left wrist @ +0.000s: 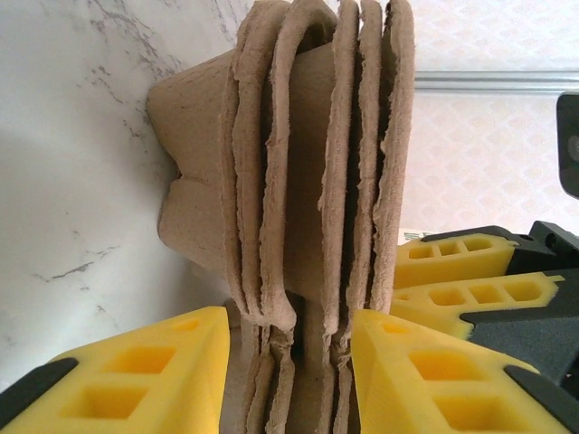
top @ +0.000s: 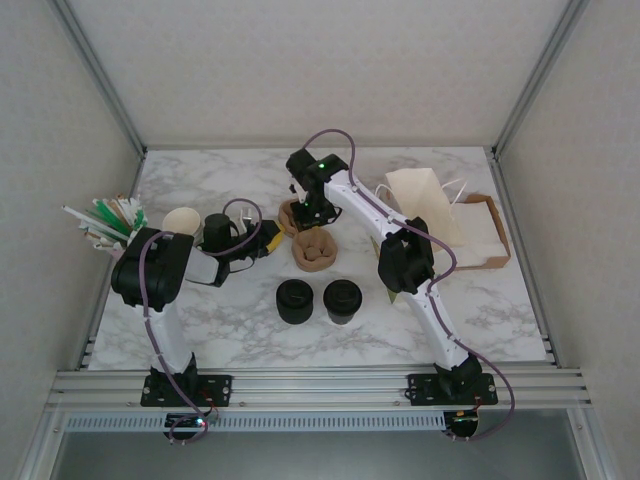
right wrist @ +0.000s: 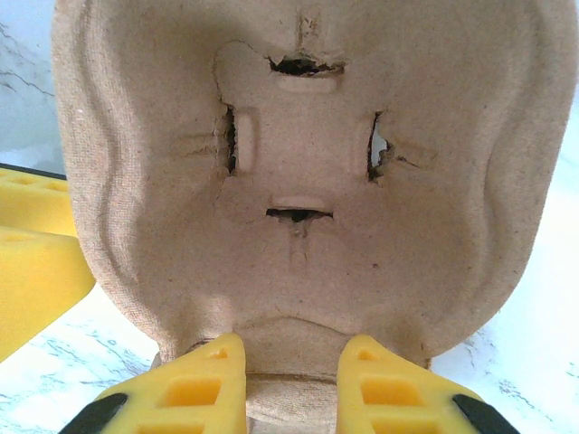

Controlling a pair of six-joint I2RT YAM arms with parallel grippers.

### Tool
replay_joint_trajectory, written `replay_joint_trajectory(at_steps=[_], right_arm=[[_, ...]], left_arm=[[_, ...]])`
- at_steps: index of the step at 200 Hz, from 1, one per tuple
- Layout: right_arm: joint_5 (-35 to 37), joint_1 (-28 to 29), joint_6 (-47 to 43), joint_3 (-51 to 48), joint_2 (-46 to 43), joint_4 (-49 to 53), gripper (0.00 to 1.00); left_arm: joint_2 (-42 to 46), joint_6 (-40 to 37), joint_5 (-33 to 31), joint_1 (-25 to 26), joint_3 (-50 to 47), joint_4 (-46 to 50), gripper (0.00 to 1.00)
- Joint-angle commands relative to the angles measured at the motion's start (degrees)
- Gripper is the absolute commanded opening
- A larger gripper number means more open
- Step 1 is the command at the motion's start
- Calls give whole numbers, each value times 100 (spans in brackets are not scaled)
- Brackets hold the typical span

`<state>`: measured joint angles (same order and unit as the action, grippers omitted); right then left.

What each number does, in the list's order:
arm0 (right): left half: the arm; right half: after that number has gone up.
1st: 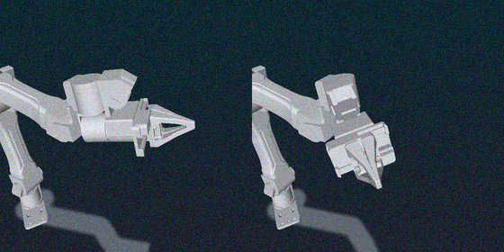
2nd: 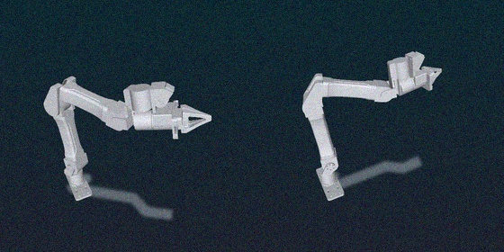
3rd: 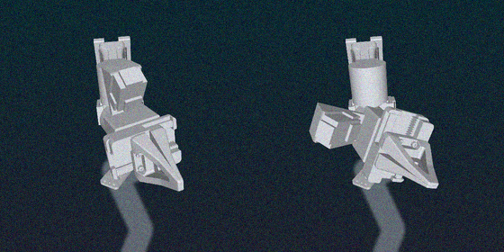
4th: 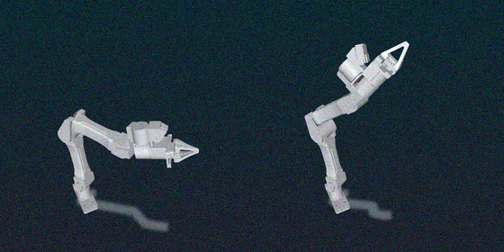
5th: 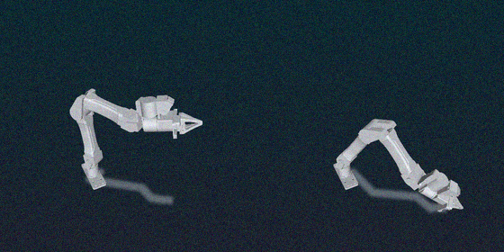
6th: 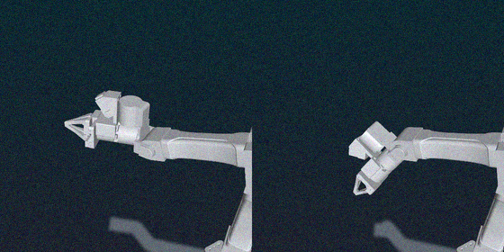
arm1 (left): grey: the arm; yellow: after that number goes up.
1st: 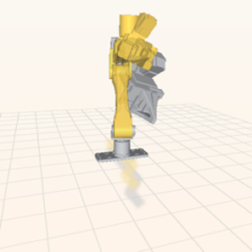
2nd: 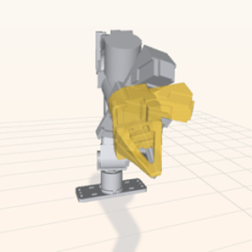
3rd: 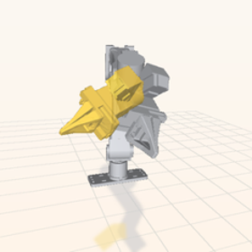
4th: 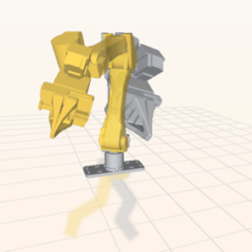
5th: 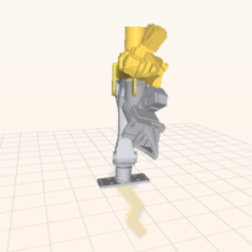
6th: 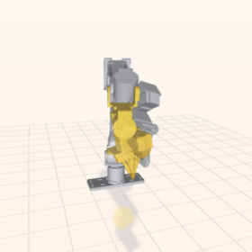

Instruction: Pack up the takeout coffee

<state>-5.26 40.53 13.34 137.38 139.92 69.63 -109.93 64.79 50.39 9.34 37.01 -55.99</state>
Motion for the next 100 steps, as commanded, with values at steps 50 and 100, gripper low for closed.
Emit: replay_joint_trajectory(at_steps=[50, 100], right_arm=[[-185, -10, 80, -127, -356, -28, 20], [-221, -6, 85, -168, -384, -63, 19]], left_arm=[[-149, 205, 199, 93, 87, -560, 41], [-273, 203, 187, 125, 105, -562, 38]])
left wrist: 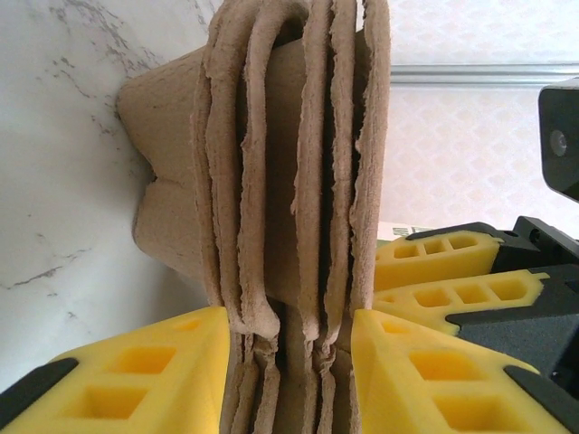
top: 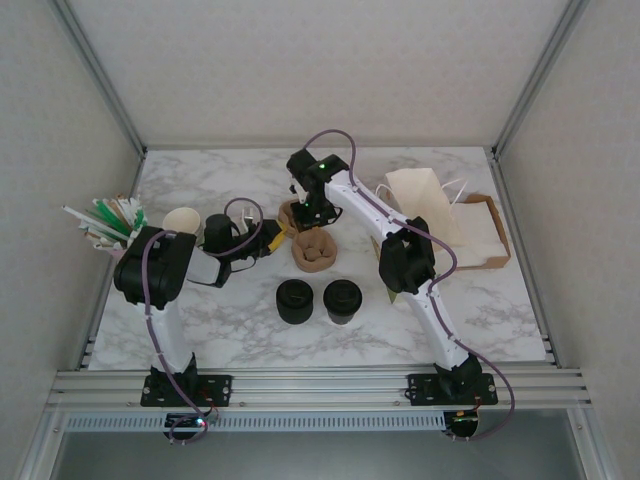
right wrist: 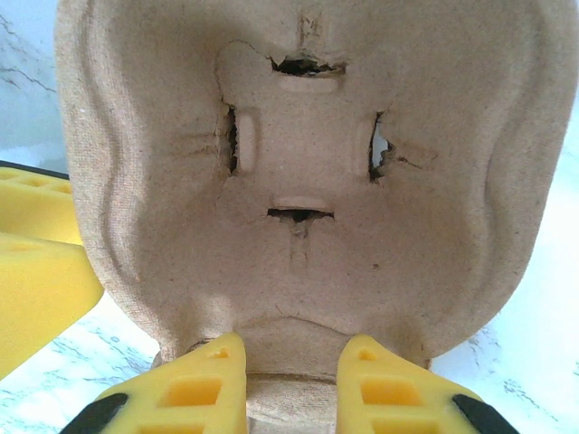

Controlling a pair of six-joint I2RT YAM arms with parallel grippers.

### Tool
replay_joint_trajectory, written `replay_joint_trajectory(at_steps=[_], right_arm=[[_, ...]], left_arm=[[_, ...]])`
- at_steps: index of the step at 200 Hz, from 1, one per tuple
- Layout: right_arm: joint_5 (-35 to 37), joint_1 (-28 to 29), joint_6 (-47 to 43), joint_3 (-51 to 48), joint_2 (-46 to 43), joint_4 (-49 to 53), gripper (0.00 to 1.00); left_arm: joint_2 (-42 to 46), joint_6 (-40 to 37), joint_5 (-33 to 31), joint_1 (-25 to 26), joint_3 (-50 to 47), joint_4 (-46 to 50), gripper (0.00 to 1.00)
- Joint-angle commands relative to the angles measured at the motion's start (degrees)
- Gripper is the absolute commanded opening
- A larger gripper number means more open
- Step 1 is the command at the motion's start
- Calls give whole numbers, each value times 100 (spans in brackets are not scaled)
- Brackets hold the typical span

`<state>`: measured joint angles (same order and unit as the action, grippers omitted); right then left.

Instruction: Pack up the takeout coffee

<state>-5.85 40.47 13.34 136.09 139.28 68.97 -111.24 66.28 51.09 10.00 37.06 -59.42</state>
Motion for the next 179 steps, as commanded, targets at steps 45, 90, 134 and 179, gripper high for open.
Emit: replay_joint_trajectory(at_steps=[45, 90, 134, 179], right_arm=[[-234, -2, 89, -77, -371, -23, 19], [-246, -10, 96, -114, -458, -15, 18], [-165, -13, 121, -194, -671, -9, 18], [-62, -4, 150, -153, -861, 35, 18]], left_arm=[[-220, 52, 86, 55, 109, -219, 38], [-231, -17, 42, 46, 148, -96, 37], [-211, -71, -19, 46, 91, -35, 37], [-36, -189, -55, 38, 122, 212, 37]])
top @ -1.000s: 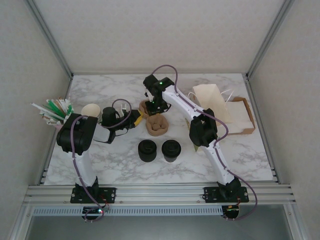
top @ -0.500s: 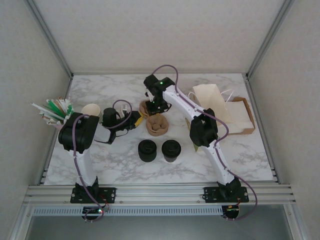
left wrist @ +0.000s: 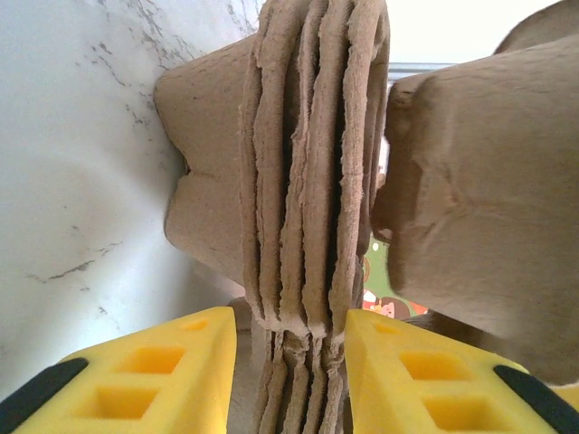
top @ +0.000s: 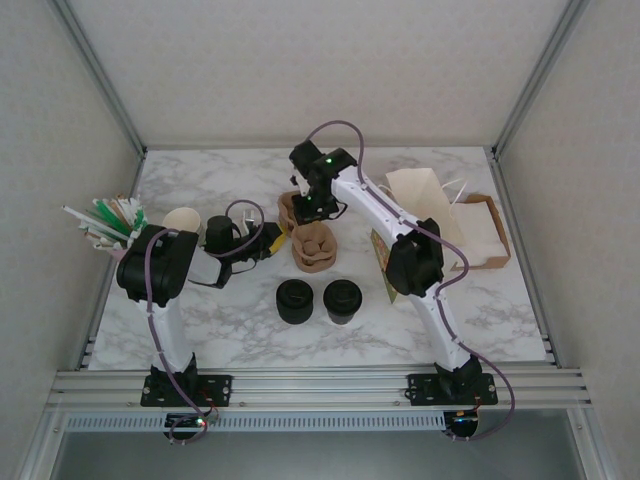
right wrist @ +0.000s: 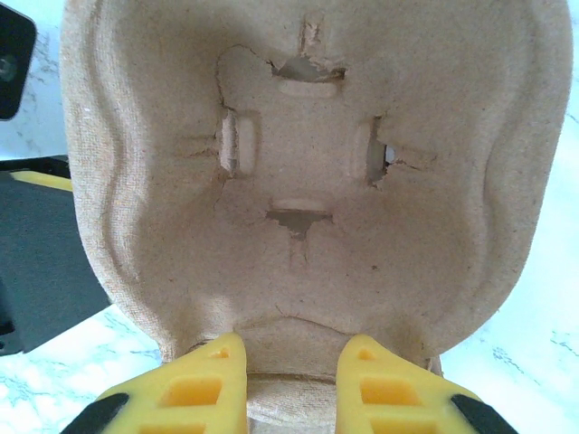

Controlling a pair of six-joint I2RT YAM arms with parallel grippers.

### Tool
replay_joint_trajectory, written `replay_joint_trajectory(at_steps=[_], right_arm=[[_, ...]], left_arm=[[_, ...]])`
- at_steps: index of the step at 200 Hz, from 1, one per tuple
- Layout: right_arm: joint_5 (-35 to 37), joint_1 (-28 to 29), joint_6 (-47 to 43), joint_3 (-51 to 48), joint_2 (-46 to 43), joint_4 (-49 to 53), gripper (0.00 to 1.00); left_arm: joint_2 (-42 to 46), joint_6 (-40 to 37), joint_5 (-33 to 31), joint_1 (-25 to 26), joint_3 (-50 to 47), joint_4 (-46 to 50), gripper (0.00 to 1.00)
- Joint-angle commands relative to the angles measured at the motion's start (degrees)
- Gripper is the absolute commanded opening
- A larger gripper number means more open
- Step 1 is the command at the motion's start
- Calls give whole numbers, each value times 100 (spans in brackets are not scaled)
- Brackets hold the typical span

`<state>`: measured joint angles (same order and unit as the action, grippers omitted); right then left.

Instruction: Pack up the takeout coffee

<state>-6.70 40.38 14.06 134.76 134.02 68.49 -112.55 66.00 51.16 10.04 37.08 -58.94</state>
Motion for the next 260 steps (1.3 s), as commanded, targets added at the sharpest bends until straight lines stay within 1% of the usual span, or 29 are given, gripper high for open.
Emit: replay_joint_trajectory(at_steps=[1, 55, 110, 162, 169, 174, 197, 214, 227, 246, 260], right_arm=[[24, 5, 78, -20, -335, 84, 18], [63, 57, 98, -6, -874, 108, 19], [-346, 145, 174, -217, -1585, -120, 19], [-615, 216, 242, -334, -2362, -178, 19], [-664, 214, 261, -381, -2512, -199, 19], [-701, 356, 272, -431, -2624, -225, 19], [-878, 365, 361, -726, -3160, -398, 20], [-930, 365, 395, -927, -3564, -494, 20], [-932, 365, 392, -1032, -3821, -497, 20], [-756, 357, 357, -1116, -4171, -413, 20], [-569, 315, 306, -1127, -4388, -267, 20]], left_arm=[[108, -163, -66, 33, 126, 168, 37], [390, -304, -132, 40, 279, 571, 41], [744, -439, -218, 42, 398, 1012, 50], [1464, -755, -405, 59, 532, 1866, 66], [1596, -796, -444, 68, 558, 2006, 70], [1689, -833, -472, 76, 576, 2112, 73], [2113, -1028, -617, 128, 666, 2639, 90], [2387, -1151, -731, 177, 734, 2993, 99], [2576, -1196, -816, 209, 765, 3193, 100], [2869, -1297, -982, 286, 853, 3541, 100], [3102, -1475, -1193, 409, 999, 4010, 100]])
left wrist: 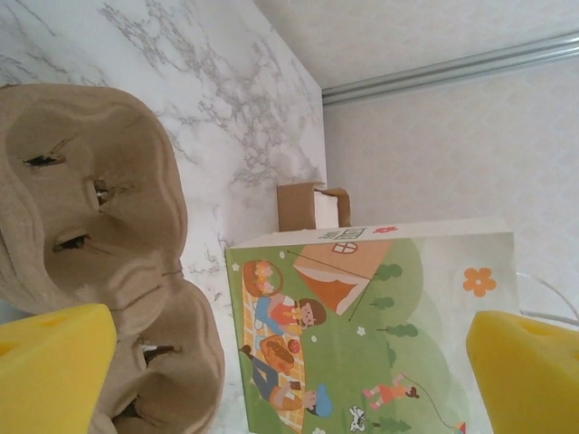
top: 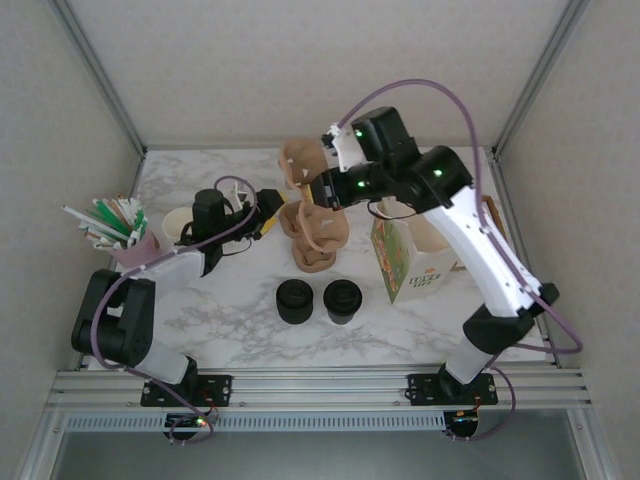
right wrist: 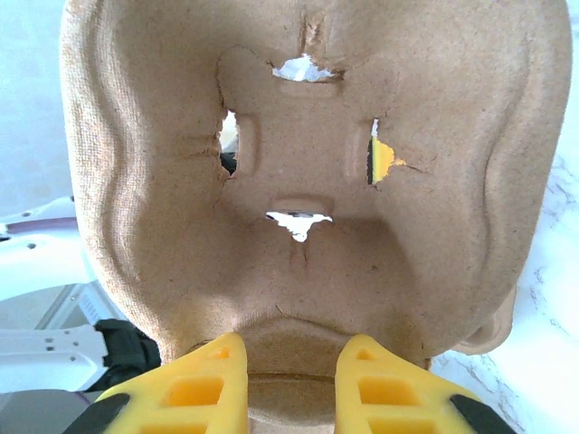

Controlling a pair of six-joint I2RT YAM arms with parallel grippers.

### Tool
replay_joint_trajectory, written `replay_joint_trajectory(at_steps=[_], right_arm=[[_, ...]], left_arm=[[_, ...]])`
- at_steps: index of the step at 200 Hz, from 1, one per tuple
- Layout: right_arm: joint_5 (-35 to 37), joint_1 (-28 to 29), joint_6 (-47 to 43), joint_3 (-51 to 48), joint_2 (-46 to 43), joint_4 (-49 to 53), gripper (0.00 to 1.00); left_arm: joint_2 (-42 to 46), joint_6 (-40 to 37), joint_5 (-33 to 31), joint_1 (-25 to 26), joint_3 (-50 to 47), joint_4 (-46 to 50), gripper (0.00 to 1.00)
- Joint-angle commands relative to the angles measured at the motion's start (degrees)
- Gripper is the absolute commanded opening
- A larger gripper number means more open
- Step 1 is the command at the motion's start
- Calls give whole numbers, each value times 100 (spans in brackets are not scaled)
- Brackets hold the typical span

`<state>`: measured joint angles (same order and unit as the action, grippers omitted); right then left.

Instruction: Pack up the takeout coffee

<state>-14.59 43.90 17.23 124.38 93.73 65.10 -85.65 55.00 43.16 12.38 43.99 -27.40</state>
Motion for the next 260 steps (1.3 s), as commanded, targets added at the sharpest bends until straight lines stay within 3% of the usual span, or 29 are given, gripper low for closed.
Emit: replay_joint_trajectory(at_steps=[1, 50, 122, 161, 188, 260], right_arm=[[237, -47, -15, -89, -380, 81, 20], [849, -461, -201, -230, -1070, 538, 20], [1874, -1113, -528, -239, -1582, 1233, 20], [2285, -1514, -693, -208, -1540, 1400, 20], [2184, -1763, -739, -227, -1428, 1361, 20], [1587, -2273, -713, -328, -1040, 1233, 19]], left_arm=[[427, -394, -412, 185, 324, 906, 100], [1089, -932, -1368, 856, 1073, 2318, 100], [1384, -1004, -1834, 1956, 2103, 2816, 100], [1062, -931, -1679, 2524, 2657, 2606, 100], [625, -879, -1397, 2863, 3039, 2362, 96], [-236, -764, -1052, 3112, 3438, 2039, 73]])
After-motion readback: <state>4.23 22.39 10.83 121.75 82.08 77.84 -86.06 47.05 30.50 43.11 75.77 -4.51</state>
